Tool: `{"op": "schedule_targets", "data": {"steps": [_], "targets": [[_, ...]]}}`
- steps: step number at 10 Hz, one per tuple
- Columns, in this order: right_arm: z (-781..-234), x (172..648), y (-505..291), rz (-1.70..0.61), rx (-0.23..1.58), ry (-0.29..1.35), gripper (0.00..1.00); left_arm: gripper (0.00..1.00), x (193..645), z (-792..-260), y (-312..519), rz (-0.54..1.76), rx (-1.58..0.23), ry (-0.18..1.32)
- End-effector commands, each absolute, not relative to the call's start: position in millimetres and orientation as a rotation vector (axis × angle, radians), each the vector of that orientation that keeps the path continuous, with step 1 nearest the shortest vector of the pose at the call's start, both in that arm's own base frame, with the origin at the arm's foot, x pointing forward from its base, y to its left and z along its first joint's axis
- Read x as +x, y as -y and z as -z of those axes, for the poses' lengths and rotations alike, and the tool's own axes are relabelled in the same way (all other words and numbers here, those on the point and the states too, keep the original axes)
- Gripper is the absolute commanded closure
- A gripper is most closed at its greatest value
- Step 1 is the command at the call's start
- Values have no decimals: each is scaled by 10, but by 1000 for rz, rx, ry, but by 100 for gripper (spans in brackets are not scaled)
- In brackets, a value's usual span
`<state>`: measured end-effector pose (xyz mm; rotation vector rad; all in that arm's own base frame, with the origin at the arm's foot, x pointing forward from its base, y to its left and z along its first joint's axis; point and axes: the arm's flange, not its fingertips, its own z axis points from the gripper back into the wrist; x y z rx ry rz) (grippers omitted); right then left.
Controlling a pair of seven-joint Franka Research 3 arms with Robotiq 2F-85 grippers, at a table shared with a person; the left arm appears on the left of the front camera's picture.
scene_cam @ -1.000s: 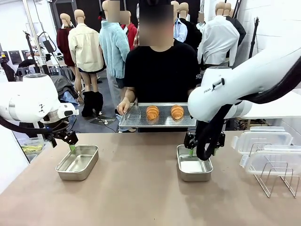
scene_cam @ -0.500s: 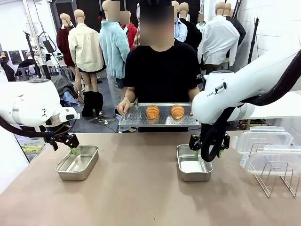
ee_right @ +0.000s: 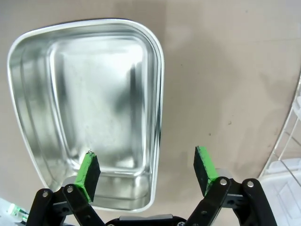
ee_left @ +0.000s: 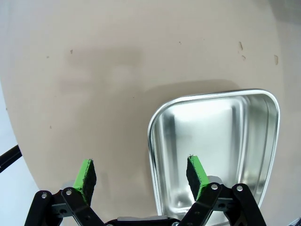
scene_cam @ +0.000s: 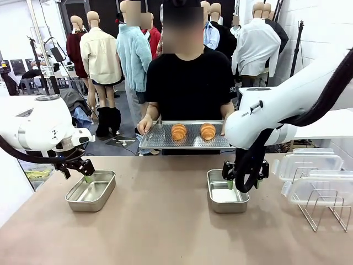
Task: Place the bread in airtight containers.
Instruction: Lift both Airtight Container.
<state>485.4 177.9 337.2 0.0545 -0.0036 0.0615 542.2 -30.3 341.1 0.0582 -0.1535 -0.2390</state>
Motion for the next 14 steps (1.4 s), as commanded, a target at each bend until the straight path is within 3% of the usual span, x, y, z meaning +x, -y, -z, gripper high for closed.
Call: {"op": "schedule_targets", "data": {"steps": [1, 6, 7, 8, 11, 12, 14], "targets": [[-3296, 4946, -1816, -51, 73, 18, 0, 0, 5563, -3365, 263, 240, 35, 151], [-3229, 4985, -1818, -30, 62, 2, 0, 0, 5686, -3203, 265, 237, 7, 74], [-3232, 4995, -1827, -30, 64, 6, 0, 6, 5689, -3200, 259, 234, 7, 71], [-3233, 5001, -1833, -29, 65, 12, 16, 26, 5685, -3222, 252, 231, 8, 70], [-3233, 5016, -1840, -26, 68, 5, 75, 86, 5695, -3229, 229, 227, 4, 69], [-3236, 5014, -1841, -25, 67, 7, 95, 100, 5690, -3238, 225, 230, 3, 69], [-3235, 5011, -1841, -23, 70, 6, 100, 100, 5688, -3241, 217, 224, 4, 68]]}}
